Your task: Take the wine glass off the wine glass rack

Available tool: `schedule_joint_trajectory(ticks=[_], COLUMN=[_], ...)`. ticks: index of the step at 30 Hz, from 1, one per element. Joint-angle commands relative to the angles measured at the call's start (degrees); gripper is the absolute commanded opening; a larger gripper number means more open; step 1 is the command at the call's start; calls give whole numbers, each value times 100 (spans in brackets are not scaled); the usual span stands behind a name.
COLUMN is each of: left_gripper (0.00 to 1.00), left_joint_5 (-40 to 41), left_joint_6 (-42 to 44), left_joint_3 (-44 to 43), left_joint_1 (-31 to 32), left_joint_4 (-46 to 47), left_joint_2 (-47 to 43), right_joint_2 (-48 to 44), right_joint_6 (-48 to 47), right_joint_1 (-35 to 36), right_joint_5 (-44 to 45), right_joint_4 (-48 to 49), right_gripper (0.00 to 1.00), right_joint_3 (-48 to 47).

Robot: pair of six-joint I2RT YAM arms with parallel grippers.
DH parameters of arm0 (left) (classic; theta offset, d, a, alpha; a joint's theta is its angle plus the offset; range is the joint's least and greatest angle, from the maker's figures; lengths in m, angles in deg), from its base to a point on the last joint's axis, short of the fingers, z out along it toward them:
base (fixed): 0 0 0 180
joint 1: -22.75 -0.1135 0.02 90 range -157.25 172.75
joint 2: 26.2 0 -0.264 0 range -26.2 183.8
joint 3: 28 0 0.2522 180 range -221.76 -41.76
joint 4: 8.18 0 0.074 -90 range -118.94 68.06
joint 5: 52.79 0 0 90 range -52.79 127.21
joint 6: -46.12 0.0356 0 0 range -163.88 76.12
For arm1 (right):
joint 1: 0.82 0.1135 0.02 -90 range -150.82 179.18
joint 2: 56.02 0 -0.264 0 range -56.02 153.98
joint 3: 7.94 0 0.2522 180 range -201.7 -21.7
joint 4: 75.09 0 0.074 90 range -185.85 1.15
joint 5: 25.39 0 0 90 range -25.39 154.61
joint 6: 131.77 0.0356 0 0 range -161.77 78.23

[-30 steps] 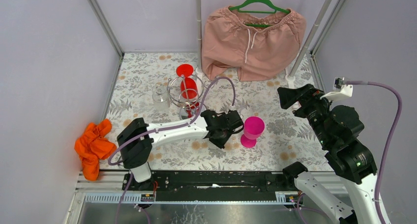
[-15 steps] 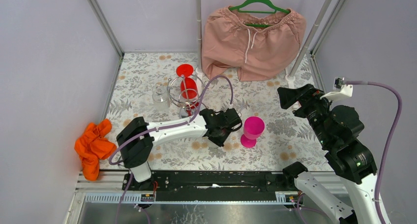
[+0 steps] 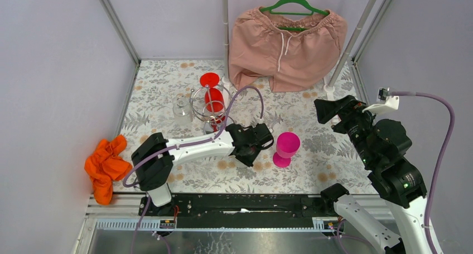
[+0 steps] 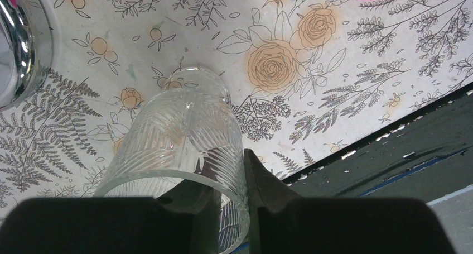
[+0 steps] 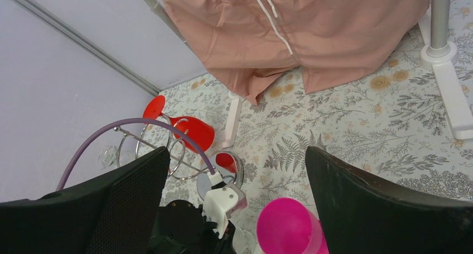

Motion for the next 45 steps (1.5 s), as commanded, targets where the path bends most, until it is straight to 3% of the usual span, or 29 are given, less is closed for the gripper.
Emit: schedule_joint_trajectory(ticks=[1,4,8,23,34,45], left_gripper=[26,38,47,50,50,50], left_joint_5=[131,162,280,621,869,1922], left_joint_6=[21,24,43,-139,-612,-1611], left_joint_3=[22,11,-30,-810,-1984,-1465], left_joint_1=[-32,-32,-32,-23,-44,-190], left_joint_4=[-1,-43,-141,-791,-632,413], left_joint_2=[-253,-301,-330,-913,-2554,-4705], right_joint_2=[39,43,52,75,378,714], right_joint_6=[-32,-22,-24,-24,103,96], right_joint_1=[-10,-9,-9,-10,-9,-11], right_joint_5=[48,46,37,-21,-499,-822], right_joint_4=[252,268,287,323,640,1016], right_gripper=[100,100,100,100,100,100], right_joint_3=[55,82,122,194,354,478])
